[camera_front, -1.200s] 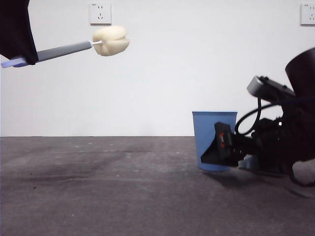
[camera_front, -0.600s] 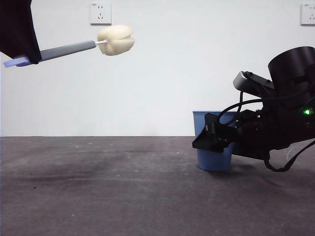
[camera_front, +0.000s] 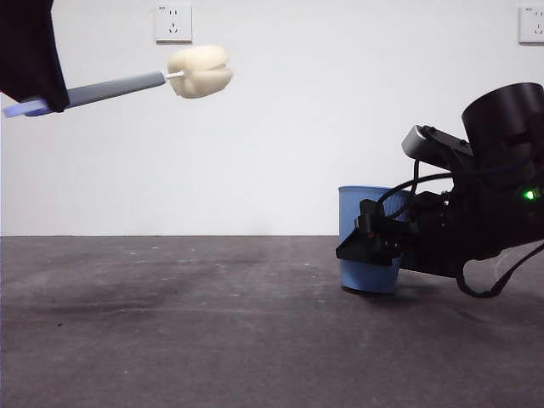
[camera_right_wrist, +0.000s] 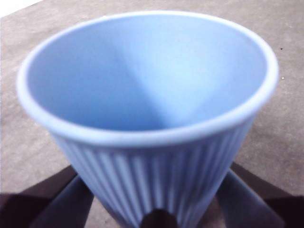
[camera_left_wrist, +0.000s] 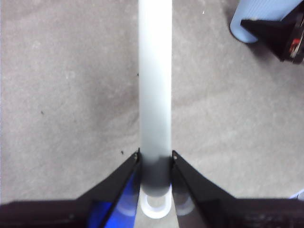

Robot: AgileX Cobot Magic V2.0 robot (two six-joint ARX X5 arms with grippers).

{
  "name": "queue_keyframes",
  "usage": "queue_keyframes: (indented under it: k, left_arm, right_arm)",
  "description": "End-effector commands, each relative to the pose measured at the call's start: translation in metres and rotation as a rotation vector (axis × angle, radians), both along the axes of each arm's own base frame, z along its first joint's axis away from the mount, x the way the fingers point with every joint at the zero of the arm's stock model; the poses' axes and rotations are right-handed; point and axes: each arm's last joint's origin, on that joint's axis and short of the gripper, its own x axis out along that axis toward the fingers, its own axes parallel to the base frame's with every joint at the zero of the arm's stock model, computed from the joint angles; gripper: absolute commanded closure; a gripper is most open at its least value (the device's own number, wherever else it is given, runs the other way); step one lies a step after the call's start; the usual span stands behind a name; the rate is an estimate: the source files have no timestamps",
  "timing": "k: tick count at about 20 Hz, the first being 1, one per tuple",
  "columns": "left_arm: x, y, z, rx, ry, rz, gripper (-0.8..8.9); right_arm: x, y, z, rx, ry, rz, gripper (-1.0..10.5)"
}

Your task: Pick up the cup brush,pick up the cup,insert the brush into the cup,clean the cup,put the cup brush back,put the cup back to the fixed position on the table

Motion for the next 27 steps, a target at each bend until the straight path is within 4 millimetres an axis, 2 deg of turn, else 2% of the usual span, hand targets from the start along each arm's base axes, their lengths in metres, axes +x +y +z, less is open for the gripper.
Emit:
queue_keyframes:
  k: [1, 9, 12, 17, 20, 27]
  left_arm:
    - [-0.002, 0.001, 0.0, 0.044, -0.006, -0.043, 8.22]
    - [-0.005, 0.003, -0.003, 0.197, -0.026, -0.229, 8.22]
    - [-0.008, 0.005, -0.006, 0.271, -0.012, -0.311, 8.22]
    - [-0.01, 0.006, -0.008, 0.402, -0.038, -0.492, 8.22]
    - [-0.01, 0.004, -0.01, 0.393, -0.027, -0.533, 8.22]
    - [-0.005, -0.021, -0.024, 0.409, 0.031, -0.647, 8.22]
  right_arm:
    - [-0.006, 0.001, 0.011, -0.027, 0.048, 0.014, 9.6]
    - [-0.036, -0.006, 0.101, -0.37, 0.163, 0.046, 9.6]
    - [-0.041, -0.009, 0.122, -0.567, 0.235, 0.065, 9.6]
    - [-0.05, -0.005, 0.133, -0.884, 0.23, 0.225, 9.6]
    - [-0.054, 0.0, 0.134, -1.047, 0.19, 0.251, 9.6]
    - [-0.062, 0.013, 0.137, -1.394, 0.07, 0.293, 9.6]
